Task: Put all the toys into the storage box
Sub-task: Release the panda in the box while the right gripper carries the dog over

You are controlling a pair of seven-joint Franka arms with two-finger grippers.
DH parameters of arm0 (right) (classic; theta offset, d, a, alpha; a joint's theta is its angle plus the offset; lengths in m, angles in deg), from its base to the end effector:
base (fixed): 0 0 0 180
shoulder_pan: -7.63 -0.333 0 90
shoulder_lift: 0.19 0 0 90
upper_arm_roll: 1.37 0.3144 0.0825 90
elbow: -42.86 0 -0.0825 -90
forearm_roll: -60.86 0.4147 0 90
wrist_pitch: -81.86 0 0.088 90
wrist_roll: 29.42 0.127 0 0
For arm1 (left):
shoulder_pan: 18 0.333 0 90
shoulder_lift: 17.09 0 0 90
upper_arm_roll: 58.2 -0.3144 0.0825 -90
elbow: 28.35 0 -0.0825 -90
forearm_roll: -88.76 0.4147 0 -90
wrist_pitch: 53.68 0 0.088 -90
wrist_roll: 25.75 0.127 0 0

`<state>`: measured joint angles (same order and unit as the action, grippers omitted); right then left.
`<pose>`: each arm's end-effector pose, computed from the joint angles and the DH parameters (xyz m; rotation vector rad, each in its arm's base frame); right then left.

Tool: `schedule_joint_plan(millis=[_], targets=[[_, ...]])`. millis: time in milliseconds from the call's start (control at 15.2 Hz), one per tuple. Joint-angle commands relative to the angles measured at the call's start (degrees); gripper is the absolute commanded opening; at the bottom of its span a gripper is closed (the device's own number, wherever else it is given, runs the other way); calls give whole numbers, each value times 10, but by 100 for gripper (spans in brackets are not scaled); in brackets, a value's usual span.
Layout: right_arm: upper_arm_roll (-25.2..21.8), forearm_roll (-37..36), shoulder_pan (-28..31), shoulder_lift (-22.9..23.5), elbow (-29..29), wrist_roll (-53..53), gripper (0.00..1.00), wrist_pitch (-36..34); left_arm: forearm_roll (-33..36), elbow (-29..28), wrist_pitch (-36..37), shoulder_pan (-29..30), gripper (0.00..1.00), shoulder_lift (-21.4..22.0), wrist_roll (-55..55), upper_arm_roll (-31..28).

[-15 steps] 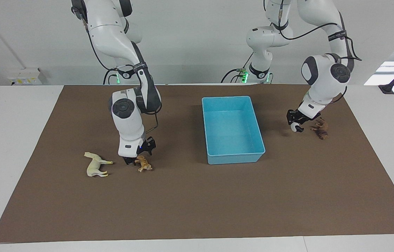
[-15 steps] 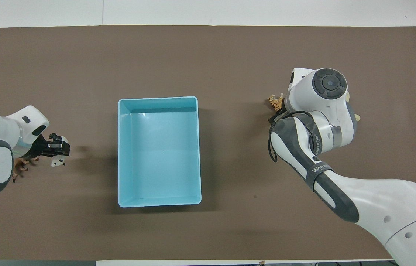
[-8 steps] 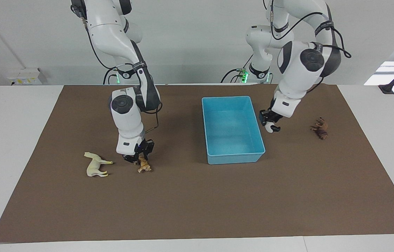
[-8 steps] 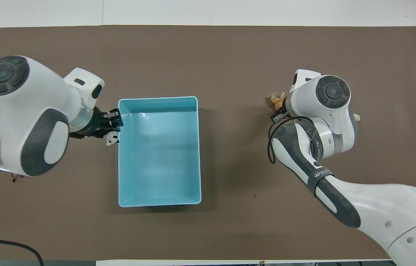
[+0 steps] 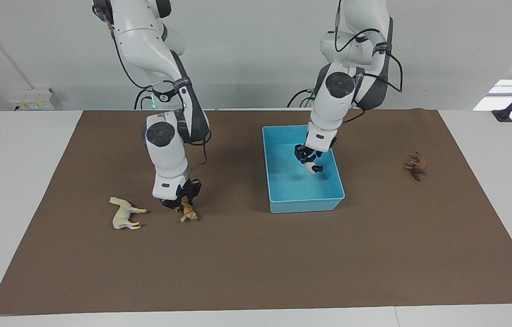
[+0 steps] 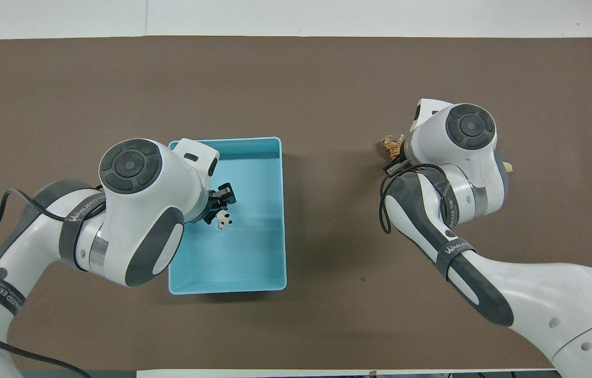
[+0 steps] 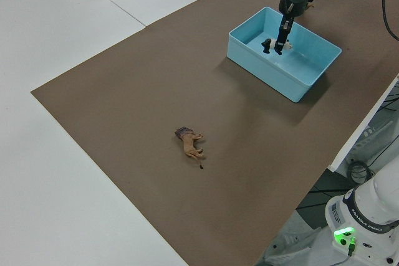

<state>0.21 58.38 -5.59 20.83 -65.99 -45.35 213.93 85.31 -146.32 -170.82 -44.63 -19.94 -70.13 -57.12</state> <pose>0.6326 0.1650 0.2709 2.9952 0.8657 0.0599 0.5081 -0.2718 0.3690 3.0932 0.4994 -0.1308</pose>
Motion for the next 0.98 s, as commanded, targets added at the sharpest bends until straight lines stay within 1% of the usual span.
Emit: schedule_joint_plan(millis=[0,131,197,262,328,393,459,525,590,721,787,852,918], targets=[[4,-5,-21,-9,94,57,0,-123,-1,7,40,15,100,33,17,-12],[4,3,-59,-6,176,121,0,-222,0,19,55,48,100,43,48,-12],[4,3,-86,4,228,167,0,-272,5,20,65,76,100,45,84,-12],[4,1,-111,22,280,221,0,-321,18,26,69,103,100,47,134,-12],[5,2,-143,47,350,284,0,-360,31,35,78,136,100,48,182,-12],[5,14,-173,67,396,330,0,-370,36,45,86,167,100,48,226,-12],[4,26,-190,75,416,358,0,-370,42,52,91,191,100,47,268,-12],[4,28,-212,80,422,381,0,-363,46,58,92,220,100,47,311,-12],[4,28,-236,88,425,407,0,-345,46,63,92,248,100,46,348,-12],[0,26,-286,124,428,455,0,-294,46,60,81,292,100,45,435,-12],[-1,23,-300,143,427,470,0,-271,46,57,69,314,100,45,471,-12],[-1,21,-309,157,425,480,0,-261,46,55,53,338,100,44,496,-10],[-1,21,-314,162,423,485,0,-256,46,43,36,351,100,44,507,-10]])
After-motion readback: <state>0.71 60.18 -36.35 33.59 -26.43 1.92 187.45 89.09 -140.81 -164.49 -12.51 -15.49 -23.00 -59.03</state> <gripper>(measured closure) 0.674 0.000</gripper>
